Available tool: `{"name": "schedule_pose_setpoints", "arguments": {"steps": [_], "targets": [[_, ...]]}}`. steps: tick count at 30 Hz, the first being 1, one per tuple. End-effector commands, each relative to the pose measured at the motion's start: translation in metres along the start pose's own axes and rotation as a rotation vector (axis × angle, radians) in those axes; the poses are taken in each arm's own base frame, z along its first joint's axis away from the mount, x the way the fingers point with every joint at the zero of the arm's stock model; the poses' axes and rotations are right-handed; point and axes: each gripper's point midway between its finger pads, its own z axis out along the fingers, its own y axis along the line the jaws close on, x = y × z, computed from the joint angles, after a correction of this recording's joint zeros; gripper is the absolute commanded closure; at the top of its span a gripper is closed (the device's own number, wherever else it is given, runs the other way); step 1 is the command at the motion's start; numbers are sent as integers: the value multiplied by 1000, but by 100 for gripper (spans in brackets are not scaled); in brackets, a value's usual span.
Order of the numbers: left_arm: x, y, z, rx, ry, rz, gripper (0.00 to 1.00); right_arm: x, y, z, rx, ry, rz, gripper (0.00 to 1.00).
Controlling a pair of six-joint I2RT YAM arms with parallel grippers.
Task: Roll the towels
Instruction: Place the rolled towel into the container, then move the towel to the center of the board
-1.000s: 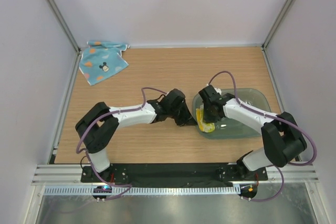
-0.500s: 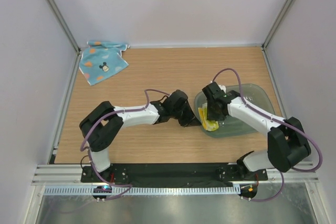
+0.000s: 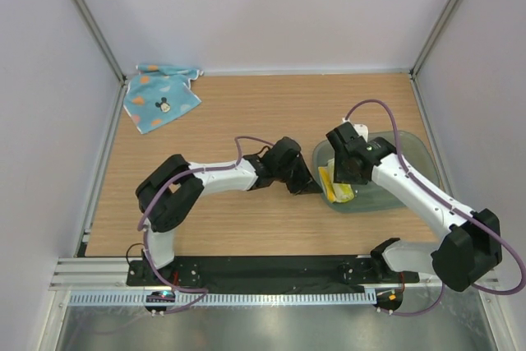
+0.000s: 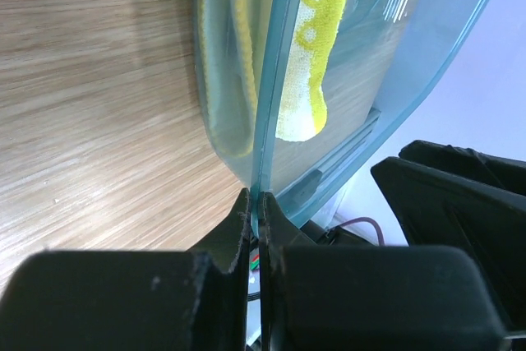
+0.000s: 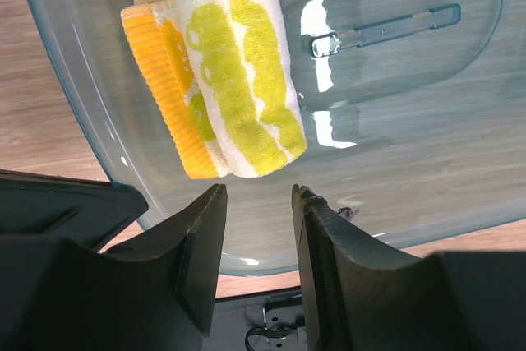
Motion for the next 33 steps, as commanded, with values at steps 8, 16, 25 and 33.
{"name": "schedule_pose_setpoints", "arguments": {"steps": [8,16,25,33], "targets": [[-24,34,-33,-171,-97,125,86,-31,-2,-34,-31,-108,26,54],[-48,60,-80,-316,-182,201,68,-47,2,-48,-57,-144,22,51],[-96,80,-126,-346,-248,170,67,-44,38,-49,-240,-120,4,51],[-190,139,-214,-412,-394,17,69,-40,145,-56,-600,-5,-102,50]]}}
